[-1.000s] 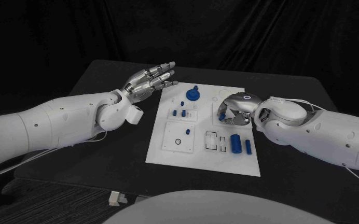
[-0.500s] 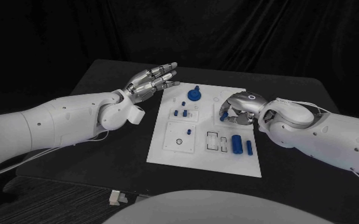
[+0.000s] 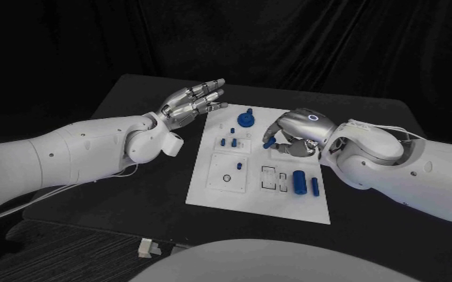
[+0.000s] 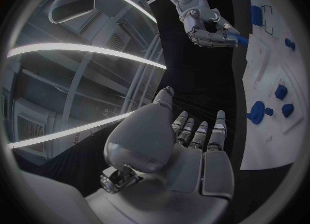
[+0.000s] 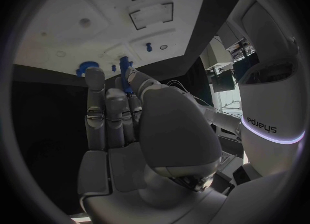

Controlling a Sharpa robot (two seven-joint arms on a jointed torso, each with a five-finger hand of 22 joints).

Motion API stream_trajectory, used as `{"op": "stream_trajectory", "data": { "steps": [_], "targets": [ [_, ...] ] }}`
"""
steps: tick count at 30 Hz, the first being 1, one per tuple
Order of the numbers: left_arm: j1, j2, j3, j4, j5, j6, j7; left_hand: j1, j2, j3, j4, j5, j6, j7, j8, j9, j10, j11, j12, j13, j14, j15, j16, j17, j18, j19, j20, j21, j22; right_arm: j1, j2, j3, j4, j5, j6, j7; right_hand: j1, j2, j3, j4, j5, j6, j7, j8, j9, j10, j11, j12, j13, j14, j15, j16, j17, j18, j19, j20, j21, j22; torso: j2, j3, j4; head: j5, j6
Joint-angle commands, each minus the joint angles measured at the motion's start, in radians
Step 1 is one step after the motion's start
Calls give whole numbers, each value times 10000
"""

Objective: Assemble the parts on the task board

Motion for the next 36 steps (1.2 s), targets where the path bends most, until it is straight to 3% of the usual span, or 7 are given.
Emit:
{"op": "stream_trajectory", "data": {
  "steps": [1,5,15,18,21,27,36],
  "targets": [
    [-15,48,12,1,70,86,92,76,56,-3,-73,59,68,12,37,14,6,-32,55,15,21,23,30,7,101,68,5,4,-17,28,355,2,142,-311,496,-324,14,-81,65,21,28,-71,-33,-65,-15,328,-269,-56,58,36,-78,-25,34,-141,0,-64,84,567,13,-11,1,-48,-2],
    [-16,75,12,0,70,75,93,76,56,-3,-73,59,68,12,37,14,6,-32,55,15,21,23,30,7,101,68,5,4,-17,-35,939,2,25,-590,750,-312,-19,-105,71,27,17,-79,-29,-83,-12,329,-263,-86,58,32,-73,-54,-9,-132,-23,-61,17,549,23,-7,3,-43,-2],
    [-17,108,12,-22,71,31,121,78,57,3,-83,74,63,6,36,13,6,-33,59,15,24,21,34,9,100,68,3,3,-21,-306,2174,3,-582,-978,1105,-323,-72,-173,136,13,33,-172,-6,-191,-18,295,-235,-214,51,28,-53,-100,-49,-125,-66,-50,-8,531,18,1,-14,187,-2],
    [-17,132,12,-41,71,30,140,76,57,3,-83,75,61,5,36,12,5,-33,55,14,20,21,31,7,100,63,2,1,-34,-397,2382,3,-745,-1002,1240,-325,-91,-205,166,-1,101,-187,2,-225,-16,306,-228,-255,55,63,-49,-59,23,-136,-53,-46,93,546,5,7,15,132,-2],
    [-18,163,12,-70,71,38,155,74,58,4,-83,76,53,3,34,11,3,-32,50,14,18,21,29,7,100,62,2,0,-36,-533,2550,4,-895,-1017,1370,-341,-106,-223,173,-2,119,-198,6,-241,-16,307,-224,-272,56,75,-46,-49,38,-136,-53,-44,104,546,5,11,91,48,-2],
    [-19,169,12,-108,71,39,164,71,60,5,-83,77,45,2,32,10,2,-32,52,14,18,21,30,7,100,59,1,-2,-43,-714,2669,4,-1049,-1029,1476,-380,-105,-282,277,-73,300,-260,21,-342,-20,386,-225,-340,75,142,-50,10,136,-143,-32,-45,270,565,11,18,119,51,-2],
    [-22,158,12,-154,70,48,171,67,64,7,-83,79,53,-1,34,11,2,-29,54,14,21,22,33,8,100,60,0,-2,-40,-1027,2668,4,-1132,-1121,1439,-419,-113,-318,315,-120,336,-272,22,-391,-19,516,-247,-316,109,148,-62,7,143,-145,-38,-49,347,571,5,-8,167,-137,-2]
  ]
}}
